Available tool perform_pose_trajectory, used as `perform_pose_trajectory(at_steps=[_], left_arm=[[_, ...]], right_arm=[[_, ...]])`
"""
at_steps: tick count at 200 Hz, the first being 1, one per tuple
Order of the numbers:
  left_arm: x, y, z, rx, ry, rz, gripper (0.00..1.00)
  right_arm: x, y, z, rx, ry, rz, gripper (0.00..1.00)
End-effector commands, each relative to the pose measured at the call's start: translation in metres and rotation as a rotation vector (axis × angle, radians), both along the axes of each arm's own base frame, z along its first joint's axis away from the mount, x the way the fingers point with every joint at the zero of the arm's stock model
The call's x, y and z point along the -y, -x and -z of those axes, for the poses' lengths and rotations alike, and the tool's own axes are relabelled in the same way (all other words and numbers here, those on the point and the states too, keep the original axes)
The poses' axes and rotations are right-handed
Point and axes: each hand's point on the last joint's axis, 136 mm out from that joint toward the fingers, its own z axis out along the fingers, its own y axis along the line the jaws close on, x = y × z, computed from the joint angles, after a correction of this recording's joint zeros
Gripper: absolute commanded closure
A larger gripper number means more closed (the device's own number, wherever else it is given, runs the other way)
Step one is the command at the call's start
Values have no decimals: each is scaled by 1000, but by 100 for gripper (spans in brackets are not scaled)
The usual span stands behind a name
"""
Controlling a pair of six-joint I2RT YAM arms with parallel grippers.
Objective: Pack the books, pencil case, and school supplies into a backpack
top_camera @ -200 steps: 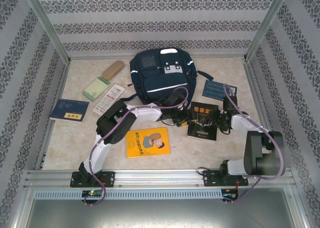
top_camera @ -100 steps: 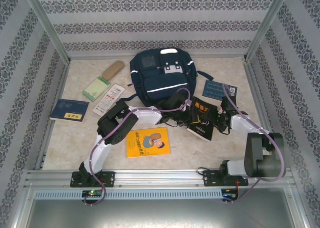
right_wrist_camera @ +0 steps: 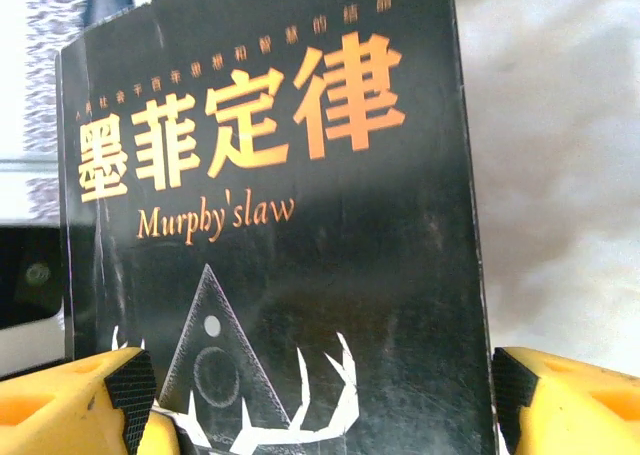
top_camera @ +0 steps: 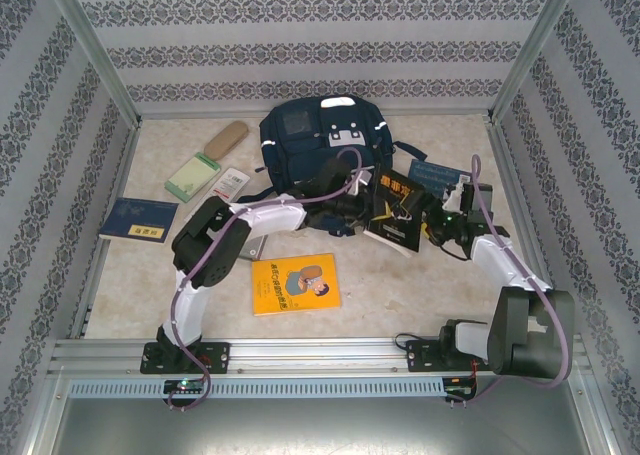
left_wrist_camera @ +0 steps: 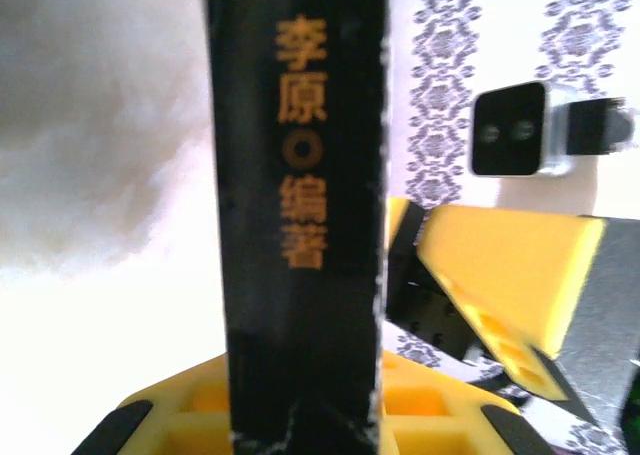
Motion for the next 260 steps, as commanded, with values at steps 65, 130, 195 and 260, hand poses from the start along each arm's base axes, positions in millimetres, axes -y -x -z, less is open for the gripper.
perform_pose_trajectory(at_steps=[65,130,195,260], left_arm=[[-7,-12,-117,162,245,94,100],[-17,-18,-143,200,298,88,100],[-17,-30,-167,247,347,94,100],[-23,-40,-168,278,336,80,100]], right_arm=[[-27,-48,-61,179,-318,-121,12],[-30,-54,-54,154,-346,-128,8],[-29,-55,-36,96,-351,-91,5],[-28,-56,-33,70,-369,-70,3]])
